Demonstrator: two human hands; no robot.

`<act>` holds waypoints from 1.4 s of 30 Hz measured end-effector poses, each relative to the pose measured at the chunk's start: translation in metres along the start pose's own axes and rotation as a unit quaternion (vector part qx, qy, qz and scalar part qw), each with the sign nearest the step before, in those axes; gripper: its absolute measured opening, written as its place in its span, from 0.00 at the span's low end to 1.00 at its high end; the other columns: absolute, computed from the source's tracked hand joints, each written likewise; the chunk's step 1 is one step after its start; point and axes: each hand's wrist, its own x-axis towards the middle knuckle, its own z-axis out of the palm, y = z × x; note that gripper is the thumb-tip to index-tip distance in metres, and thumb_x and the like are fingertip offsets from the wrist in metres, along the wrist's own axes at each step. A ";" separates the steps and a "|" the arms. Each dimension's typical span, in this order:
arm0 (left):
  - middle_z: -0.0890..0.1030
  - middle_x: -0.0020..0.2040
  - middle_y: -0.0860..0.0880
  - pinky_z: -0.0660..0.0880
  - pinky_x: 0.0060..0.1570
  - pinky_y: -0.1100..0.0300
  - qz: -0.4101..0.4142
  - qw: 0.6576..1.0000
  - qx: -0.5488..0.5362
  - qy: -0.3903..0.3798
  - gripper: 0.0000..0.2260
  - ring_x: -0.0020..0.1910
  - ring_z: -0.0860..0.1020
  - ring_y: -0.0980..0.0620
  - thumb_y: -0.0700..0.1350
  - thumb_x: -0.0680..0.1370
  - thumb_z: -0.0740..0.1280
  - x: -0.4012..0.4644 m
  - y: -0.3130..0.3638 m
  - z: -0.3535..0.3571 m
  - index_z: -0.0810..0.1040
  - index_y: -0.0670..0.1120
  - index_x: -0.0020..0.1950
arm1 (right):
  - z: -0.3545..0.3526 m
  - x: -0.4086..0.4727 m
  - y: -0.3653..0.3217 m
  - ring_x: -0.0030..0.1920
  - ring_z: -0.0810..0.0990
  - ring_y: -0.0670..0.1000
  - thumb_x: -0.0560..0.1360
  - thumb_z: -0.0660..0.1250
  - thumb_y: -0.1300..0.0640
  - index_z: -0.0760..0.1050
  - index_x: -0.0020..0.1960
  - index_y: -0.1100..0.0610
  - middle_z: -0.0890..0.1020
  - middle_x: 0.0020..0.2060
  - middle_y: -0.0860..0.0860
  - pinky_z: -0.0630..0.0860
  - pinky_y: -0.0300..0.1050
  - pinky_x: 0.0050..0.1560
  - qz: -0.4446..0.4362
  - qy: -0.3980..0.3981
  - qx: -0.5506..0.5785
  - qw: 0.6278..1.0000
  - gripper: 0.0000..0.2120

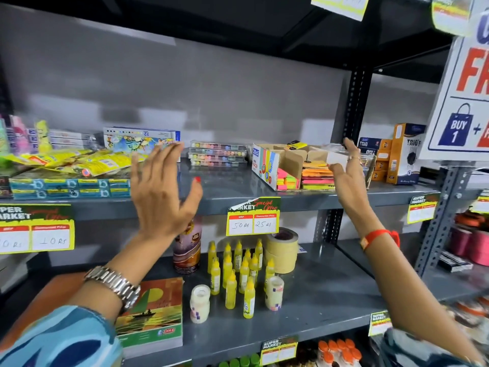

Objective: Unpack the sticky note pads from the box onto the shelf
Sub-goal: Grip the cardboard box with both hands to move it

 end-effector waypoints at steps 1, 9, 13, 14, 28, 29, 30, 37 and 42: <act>0.76 0.64 0.42 0.58 0.70 0.47 0.005 0.999 -0.032 -0.009 0.26 0.65 0.71 0.46 0.53 0.75 0.58 0.007 0.012 0.004 0.73 0.38 0.67 | 0.001 -0.008 0.000 0.76 0.52 0.56 0.78 0.56 0.65 0.52 0.75 0.55 0.56 0.76 0.56 0.51 0.60 0.75 -0.017 0.016 -0.027 0.999 0.28; 0.64 0.75 0.47 0.62 0.64 0.59 -0.206 0.887 -0.270 -0.314 0.26 0.71 0.64 0.50 0.51 0.80 0.60 0.052 0.090 0.045 0.59 0.44 0.76 | 0.037 -0.060 0.020 0.76 0.46 0.53 0.72 0.30 0.33 0.45 0.75 0.63 0.50 0.76 0.58 0.31 0.61 0.68 -0.101 -0.036 -0.406 0.907 0.43; 0.73 0.60 0.47 0.63 0.53 0.60 -0.287 0.811 -0.313 -0.403 0.20 0.65 0.70 0.47 0.48 0.80 0.60 0.063 0.106 0.066 0.66 0.43 0.71 | 0.046 -0.045 0.023 0.77 0.47 0.52 0.72 0.32 0.35 0.45 0.75 0.62 0.50 0.77 0.58 0.33 0.67 0.69 -0.071 -0.053 -0.427 0.900 0.42; 0.70 0.57 0.49 0.63 0.53 0.59 -0.296 0.798 -0.322 -0.414 0.20 0.64 0.69 0.48 0.48 0.80 0.60 0.063 0.108 0.068 0.67 0.42 0.70 | 0.045 -0.043 0.023 0.77 0.47 0.52 0.72 0.32 0.35 0.45 0.76 0.62 0.50 0.77 0.57 0.32 0.67 0.69 -0.070 -0.059 -0.419 0.904 0.41; 0.78 0.43 0.45 0.70 0.59 0.52 -0.484 0.563 -0.539 -0.398 0.10 0.42 0.77 0.50 0.49 0.82 0.54 0.064 0.120 0.082 0.71 0.45 0.53 | 0.020 -0.004 0.007 0.74 0.55 0.61 0.79 0.44 0.39 0.46 0.75 0.65 0.56 0.74 0.65 0.55 0.56 0.73 0.098 0.016 -0.144 0.985 0.36; 0.78 0.42 0.44 0.70 0.59 0.52 -0.486 0.563 -0.543 -0.391 0.11 0.42 0.76 0.50 0.50 0.82 0.54 0.064 0.121 0.082 0.71 0.44 0.55 | 0.023 -0.005 0.008 0.75 0.53 0.61 0.79 0.44 0.38 0.45 0.75 0.66 0.55 0.74 0.65 0.54 0.56 0.73 0.099 0.015 -0.160 0.982 0.37; 0.78 0.43 0.44 0.71 0.59 0.52 -0.490 0.563 -0.545 -0.383 0.12 0.42 0.76 0.50 0.50 0.82 0.54 0.064 0.123 0.081 0.70 0.44 0.57 | 0.025 -0.007 0.009 0.75 0.52 0.61 0.79 0.44 0.38 0.45 0.75 0.66 0.54 0.75 0.65 0.52 0.55 0.73 0.101 0.017 -0.170 0.980 0.37; 0.78 0.44 0.44 0.69 0.66 0.48 -0.500 0.556 -0.550 -0.373 0.19 0.42 0.77 0.49 0.53 0.82 0.54 0.061 0.118 0.083 0.71 0.43 0.66 | 0.030 0.000 0.001 0.74 0.54 0.63 0.79 0.42 0.38 0.47 0.74 0.68 0.58 0.74 0.65 0.52 0.57 0.73 0.119 0.011 -0.199 0.973 0.37; 0.78 0.42 0.44 0.70 0.61 0.50 -0.491 0.561 -0.549 -0.376 0.17 0.41 0.76 0.50 0.53 0.82 0.54 0.064 0.124 0.081 0.72 0.43 0.61 | 0.021 -0.003 0.004 0.74 0.55 0.62 0.79 0.44 0.39 0.48 0.75 0.65 0.57 0.75 0.63 0.53 0.57 0.74 0.123 0.007 -0.164 0.979 0.35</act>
